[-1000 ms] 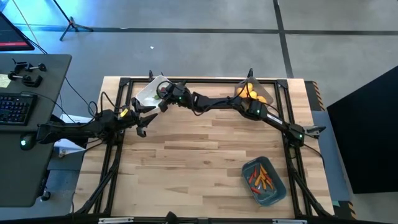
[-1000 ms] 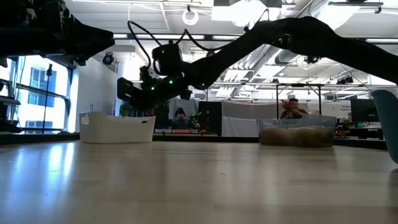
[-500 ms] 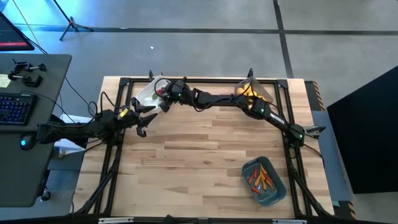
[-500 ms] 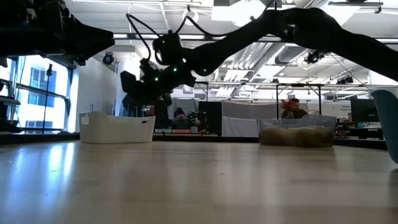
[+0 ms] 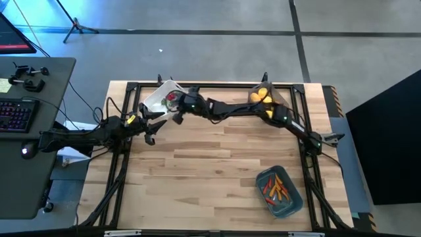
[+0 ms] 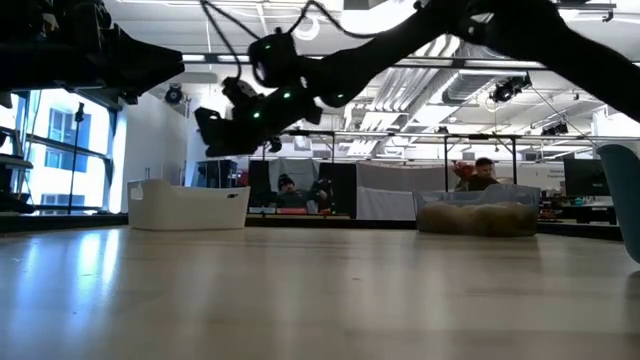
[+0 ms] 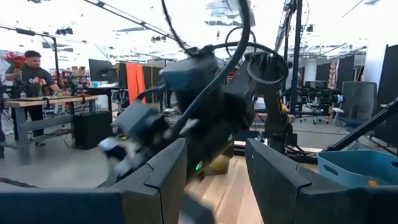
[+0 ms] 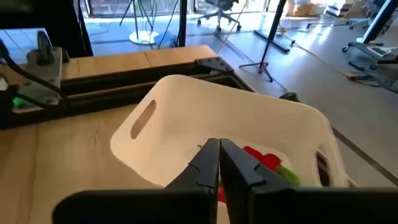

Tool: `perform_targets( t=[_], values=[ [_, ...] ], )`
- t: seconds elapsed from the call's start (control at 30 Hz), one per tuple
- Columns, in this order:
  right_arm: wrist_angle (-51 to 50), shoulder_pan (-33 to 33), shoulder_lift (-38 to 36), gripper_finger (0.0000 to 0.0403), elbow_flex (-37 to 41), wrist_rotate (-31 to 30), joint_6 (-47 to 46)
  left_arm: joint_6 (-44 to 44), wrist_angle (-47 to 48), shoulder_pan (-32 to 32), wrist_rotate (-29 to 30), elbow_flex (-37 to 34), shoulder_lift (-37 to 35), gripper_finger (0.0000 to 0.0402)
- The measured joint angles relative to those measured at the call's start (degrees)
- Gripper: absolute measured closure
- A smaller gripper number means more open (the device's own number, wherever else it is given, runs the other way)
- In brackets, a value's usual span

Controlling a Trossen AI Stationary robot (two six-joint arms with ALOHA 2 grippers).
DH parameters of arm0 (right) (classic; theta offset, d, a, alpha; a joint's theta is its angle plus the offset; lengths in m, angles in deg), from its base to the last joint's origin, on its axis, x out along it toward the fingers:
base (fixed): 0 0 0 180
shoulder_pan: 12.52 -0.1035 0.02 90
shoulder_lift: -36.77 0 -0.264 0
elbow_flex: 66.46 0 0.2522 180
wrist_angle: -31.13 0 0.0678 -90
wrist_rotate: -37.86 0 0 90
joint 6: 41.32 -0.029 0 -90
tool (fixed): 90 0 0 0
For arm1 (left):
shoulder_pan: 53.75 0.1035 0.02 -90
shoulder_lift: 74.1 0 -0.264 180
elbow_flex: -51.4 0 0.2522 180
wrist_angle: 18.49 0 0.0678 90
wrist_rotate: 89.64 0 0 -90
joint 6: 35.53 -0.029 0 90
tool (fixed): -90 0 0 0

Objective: Sort produce into baskets
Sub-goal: Return to Home Position

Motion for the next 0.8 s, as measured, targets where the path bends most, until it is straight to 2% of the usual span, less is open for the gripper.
perform_targets(
  t=[0.17, 0.3, 0.53, 0.67, 0.8],
  values=[
    [10.9, 0.0, -9.8, 0.0402, 17.2, 0.4, 0.0, -0.4, 0.0, 0.0, 0.0, 0.0, 0.0, 0.0250],
    [17.4, 0.1, -19.0, 0.0403, 31.3, 4.7, -0.2, -0.4, 0.0, 0.0, 0.4, 0.0, 0.0, 0.0250],
    [21.3, 1.1, -35.5, 0.0403, 51.6, 15.0, 1.0, -0.4, -0.1, 0.1, 1.2, 0.0, 0.0, 0.0250],
    [25.7, 1.2, -45.8, 0.0403, 62.4, 16.3, 2.0, -0.8, -0.2, 0.1, 1.3, 0.0, 0.0, 0.0250],
    [25.7, 1.7, -55.4, 0.0403, 71.8, 16.3, 2.4, -1.0, -0.3, 0.1, 1.3, 0.0, 0.0, 0.0250]
  ],
)
